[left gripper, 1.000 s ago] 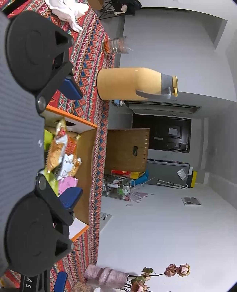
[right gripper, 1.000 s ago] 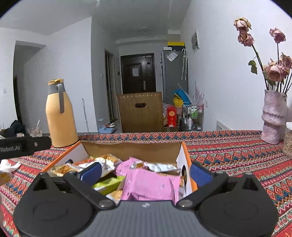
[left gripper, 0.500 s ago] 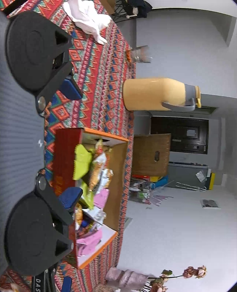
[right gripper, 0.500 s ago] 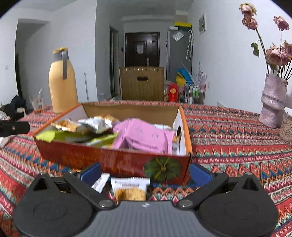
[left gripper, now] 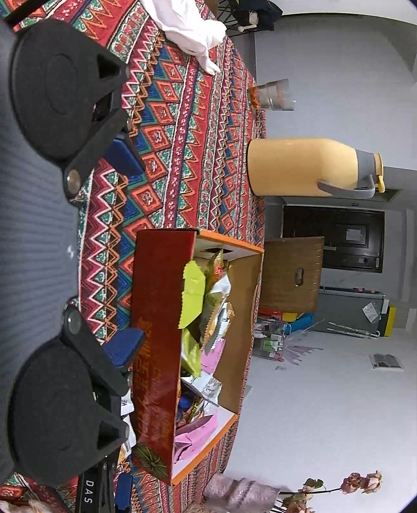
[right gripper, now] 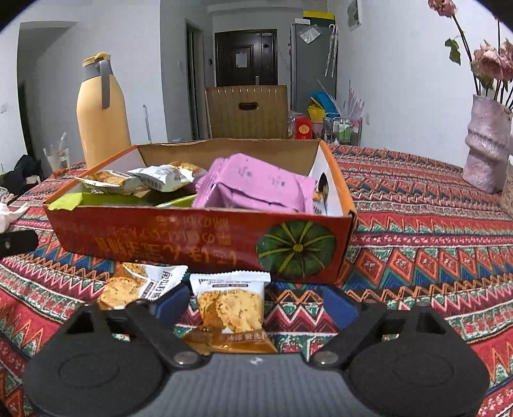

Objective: Organize snacks
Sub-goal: 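Grasp the white cracker packet with the right tool, then grasp the cracker packet with the left tool while the right tool holds its packet, then carry both cracker packets over the box and open both tools to drop them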

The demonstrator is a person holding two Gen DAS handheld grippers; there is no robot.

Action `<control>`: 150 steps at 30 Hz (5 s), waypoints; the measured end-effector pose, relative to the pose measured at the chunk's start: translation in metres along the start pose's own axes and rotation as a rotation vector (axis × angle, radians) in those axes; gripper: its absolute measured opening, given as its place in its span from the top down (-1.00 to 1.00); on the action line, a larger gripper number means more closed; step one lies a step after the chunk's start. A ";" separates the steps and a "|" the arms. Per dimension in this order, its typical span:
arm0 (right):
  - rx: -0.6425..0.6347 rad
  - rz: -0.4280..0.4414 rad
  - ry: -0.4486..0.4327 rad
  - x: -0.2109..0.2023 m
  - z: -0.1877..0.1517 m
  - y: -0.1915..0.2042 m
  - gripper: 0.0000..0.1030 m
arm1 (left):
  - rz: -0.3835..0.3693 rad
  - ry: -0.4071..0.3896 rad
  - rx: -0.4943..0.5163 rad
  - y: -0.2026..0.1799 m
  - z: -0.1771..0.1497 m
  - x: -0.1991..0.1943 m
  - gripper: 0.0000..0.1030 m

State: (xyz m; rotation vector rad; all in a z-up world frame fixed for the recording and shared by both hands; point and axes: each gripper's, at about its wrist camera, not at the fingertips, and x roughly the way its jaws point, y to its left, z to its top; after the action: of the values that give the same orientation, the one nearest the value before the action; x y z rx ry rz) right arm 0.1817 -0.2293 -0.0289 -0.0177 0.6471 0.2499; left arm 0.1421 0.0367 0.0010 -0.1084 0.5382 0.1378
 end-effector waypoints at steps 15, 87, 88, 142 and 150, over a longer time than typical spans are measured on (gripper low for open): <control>-0.020 0.047 -0.002 0.003 -0.007 0.005 0.24 | -0.002 0.024 -0.013 0.001 -0.003 0.007 -1.00; 0.089 -0.056 -0.138 -0.037 -0.019 -0.056 0.23 | -0.090 0.226 0.153 -0.119 -0.007 0.032 0.01; 0.088 -0.054 -0.140 -0.037 -0.019 -0.055 0.23 | -0.092 0.215 0.156 -0.119 -0.007 0.028 0.01; 0.003 -0.010 -0.381 -0.005 0.100 0.008 0.23 | -0.018 -0.189 0.034 -0.068 0.093 0.036 0.01; 0.014 -0.002 -0.336 0.015 0.092 0.004 0.23 | 0.000 -0.161 0.028 -0.062 0.083 0.054 0.01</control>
State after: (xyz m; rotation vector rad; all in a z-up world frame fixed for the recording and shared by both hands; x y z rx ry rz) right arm 0.2473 -0.2132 0.0356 0.0365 0.3149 0.2393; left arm 0.2399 -0.0073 0.0479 -0.0695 0.3797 0.1372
